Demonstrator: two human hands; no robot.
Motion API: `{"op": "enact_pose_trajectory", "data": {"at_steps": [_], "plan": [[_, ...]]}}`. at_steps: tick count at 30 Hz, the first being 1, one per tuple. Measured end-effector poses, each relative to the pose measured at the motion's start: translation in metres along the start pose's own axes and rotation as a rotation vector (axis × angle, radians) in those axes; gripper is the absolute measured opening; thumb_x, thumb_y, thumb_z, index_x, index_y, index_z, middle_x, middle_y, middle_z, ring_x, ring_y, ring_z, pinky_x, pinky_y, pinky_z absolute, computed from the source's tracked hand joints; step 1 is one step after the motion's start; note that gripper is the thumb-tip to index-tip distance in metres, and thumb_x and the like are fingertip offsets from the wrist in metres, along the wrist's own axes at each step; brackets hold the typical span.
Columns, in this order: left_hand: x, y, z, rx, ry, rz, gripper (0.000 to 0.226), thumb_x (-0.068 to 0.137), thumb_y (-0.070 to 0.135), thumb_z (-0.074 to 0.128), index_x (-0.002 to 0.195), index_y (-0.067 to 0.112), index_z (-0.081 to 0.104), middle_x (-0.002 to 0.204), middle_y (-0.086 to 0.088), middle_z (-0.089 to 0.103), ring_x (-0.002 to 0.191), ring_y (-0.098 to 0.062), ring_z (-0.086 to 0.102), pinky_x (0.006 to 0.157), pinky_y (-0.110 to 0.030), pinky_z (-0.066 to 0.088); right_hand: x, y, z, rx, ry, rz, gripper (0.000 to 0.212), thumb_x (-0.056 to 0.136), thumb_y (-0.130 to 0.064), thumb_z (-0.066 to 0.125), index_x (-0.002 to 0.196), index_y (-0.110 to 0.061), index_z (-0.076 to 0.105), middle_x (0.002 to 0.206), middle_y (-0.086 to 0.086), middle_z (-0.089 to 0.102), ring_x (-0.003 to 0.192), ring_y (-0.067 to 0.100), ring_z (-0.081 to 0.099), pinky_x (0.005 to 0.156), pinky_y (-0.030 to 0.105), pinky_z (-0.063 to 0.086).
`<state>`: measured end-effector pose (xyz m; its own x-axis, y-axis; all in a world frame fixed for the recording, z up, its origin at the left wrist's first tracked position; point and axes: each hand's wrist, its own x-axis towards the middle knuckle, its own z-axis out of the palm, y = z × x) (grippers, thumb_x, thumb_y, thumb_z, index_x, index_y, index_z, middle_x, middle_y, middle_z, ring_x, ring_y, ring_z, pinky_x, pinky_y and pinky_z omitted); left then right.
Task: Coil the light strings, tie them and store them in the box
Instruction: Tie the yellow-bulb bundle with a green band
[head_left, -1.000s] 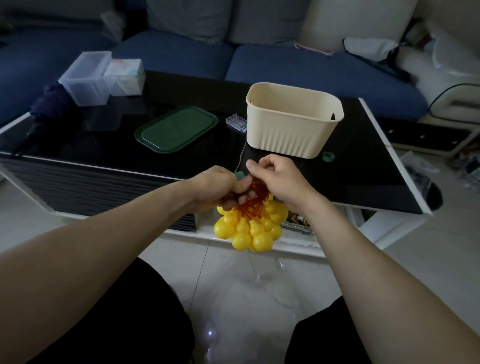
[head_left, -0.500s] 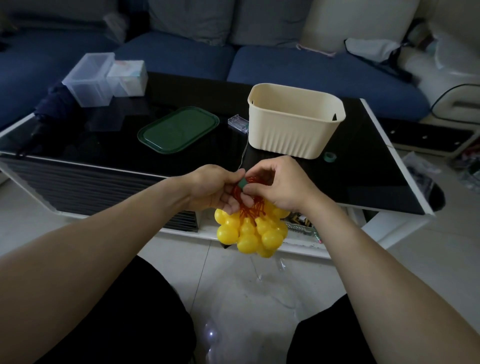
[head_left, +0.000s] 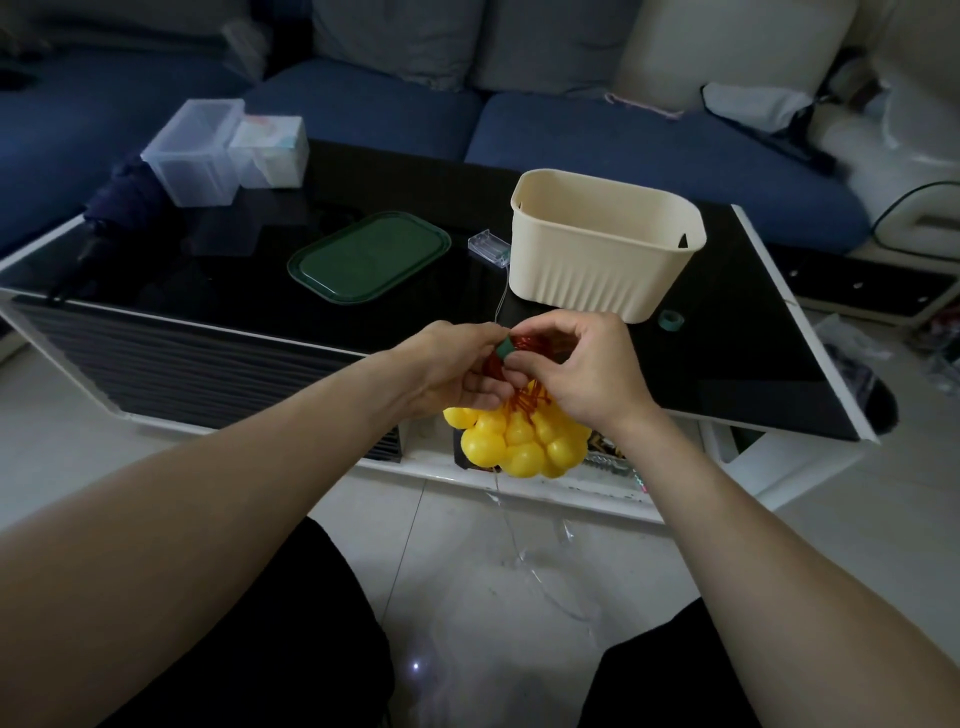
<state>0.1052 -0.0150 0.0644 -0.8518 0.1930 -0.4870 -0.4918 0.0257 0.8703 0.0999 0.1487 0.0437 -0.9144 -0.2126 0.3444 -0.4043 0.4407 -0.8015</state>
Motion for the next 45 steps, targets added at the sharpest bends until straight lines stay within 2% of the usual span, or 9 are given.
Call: {"op": "enact_pose_trajectory", "data": {"at_steps": [3, 7, 13, 17, 21, 26, 31, 40, 45], "plan": [[-0.001, 0.001, -0.001, -0.012, 0.01, -0.022, 0.033, 0.103, 0.028, 0.046, 0.09, 0.003, 0.061, 0.066, -0.009, 0.066, 0.046, -0.012, 0.058, 0.047, -0.021, 0.051, -0.002, 0.0, 0.002, 0.004, 0.01, -0.002, 0.022, 0.076, -0.01, 0.087, 0.092, -0.021, 0.078, 0.084, -0.011, 0.074, 0.082, 0.002, 0.071, 0.08, 0.017, 0.055], [-0.001, 0.0, -0.003, 0.164, 0.009, 0.087, 0.033, 0.103, 0.033, 0.049, 0.095, 0.004, 0.064, 0.071, -0.009, 0.068, 0.047, -0.013, 0.055, 0.046, -0.022, 0.049, -0.003, 0.002, 0.0, 0.034, 0.01, 0.012, 0.025, 0.074, -0.01, 0.088, 0.09, -0.026, 0.077, 0.083, -0.014, 0.073, 0.079, 0.0, 0.071, 0.076, 0.015, 0.054], [-0.001, 0.0, -0.007, 0.345, -0.055, 0.29, 0.037, 0.102, 0.034, 0.051, 0.079, 0.009, 0.065, 0.074, -0.01, 0.066, 0.044, -0.015, 0.05, 0.051, -0.027, 0.045, -0.002, 0.005, -0.007, 0.225, 0.024, 0.132, 0.027, 0.073, -0.004, 0.088, 0.084, -0.025, 0.075, 0.081, -0.006, 0.075, 0.073, 0.002, 0.071, 0.073, 0.017, 0.054], [-0.003, -0.001, -0.006, 0.404, -0.118, 0.301, 0.041, 0.102, 0.03, 0.051, 0.072, 0.006, 0.063, 0.063, -0.004, 0.061, 0.047, -0.014, 0.046, 0.05, -0.024, 0.041, -0.002, 0.009, -0.013, 0.244, -0.053, 0.111, 0.023, 0.075, -0.005, 0.086, 0.093, -0.017, 0.078, 0.089, -0.002, 0.078, 0.084, 0.009, 0.074, 0.079, 0.022, 0.056], [-0.004, -0.001, -0.007, 0.53, -0.064, 0.314, 0.043, 0.101, 0.032, 0.053, 0.075, 0.0, 0.066, 0.06, -0.005, 0.057, 0.052, -0.016, 0.044, 0.051, -0.022, 0.039, -0.002, 0.01, -0.018, 0.258, -0.173, 0.116, 0.023, 0.079, -0.001, 0.081, 0.097, -0.014, 0.076, 0.087, -0.009, 0.077, 0.084, 0.005, 0.073, 0.078, 0.018, 0.055], [-0.003, -0.001, -0.007, 0.679, -0.022, 0.303, 0.045, 0.102, 0.037, 0.049, 0.068, 0.009, 0.056, 0.054, -0.003, 0.045, 0.045, -0.011, 0.038, 0.045, -0.021, 0.035, 0.001, 0.01, -0.024, 0.213, -0.302, 0.111, 0.032, 0.08, 0.007, 0.078, 0.103, -0.015, 0.072, 0.094, -0.004, 0.075, 0.085, 0.002, 0.073, 0.077, 0.017, 0.054], [0.0, -0.003, -0.009, 0.694, -0.014, 0.301, 0.044, 0.102, 0.037, 0.049, 0.069, 0.011, 0.057, 0.058, -0.002, 0.05, 0.049, -0.011, 0.043, 0.051, -0.024, 0.041, 0.001, 0.009, -0.019, 0.149, -0.328, 0.115, 0.039, 0.08, 0.014, 0.074, 0.102, -0.018, 0.069, 0.091, -0.008, 0.073, 0.082, -0.001, 0.072, 0.071, 0.014, 0.052], [0.001, -0.007, -0.01, 0.649, -0.075, 0.251, 0.047, 0.104, 0.037, 0.043, 0.069, 0.009, 0.055, 0.059, -0.004, 0.046, 0.047, -0.011, 0.037, 0.047, -0.02, 0.038, -0.001, 0.013, -0.01, 0.087, -0.29, 0.096, 0.036, 0.082, 0.004, 0.078, 0.097, -0.026, 0.067, 0.086, -0.01, 0.071, 0.077, -0.005, 0.068, 0.068, 0.012, 0.05], [0.003, -0.007, -0.008, 0.634, -0.05, 0.268, 0.048, 0.104, 0.037, 0.044, 0.065, 0.011, 0.053, 0.054, -0.002, 0.043, 0.043, -0.009, 0.036, 0.046, -0.02, 0.037, 0.002, 0.015, -0.014, 0.267, -0.319, 0.227, 0.033, 0.086, 0.011, 0.067, 0.1, -0.019, 0.07, 0.094, 0.002, 0.073, 0.085, 0.006, 0.071, 0.076, 0.018, 0.053]]}}
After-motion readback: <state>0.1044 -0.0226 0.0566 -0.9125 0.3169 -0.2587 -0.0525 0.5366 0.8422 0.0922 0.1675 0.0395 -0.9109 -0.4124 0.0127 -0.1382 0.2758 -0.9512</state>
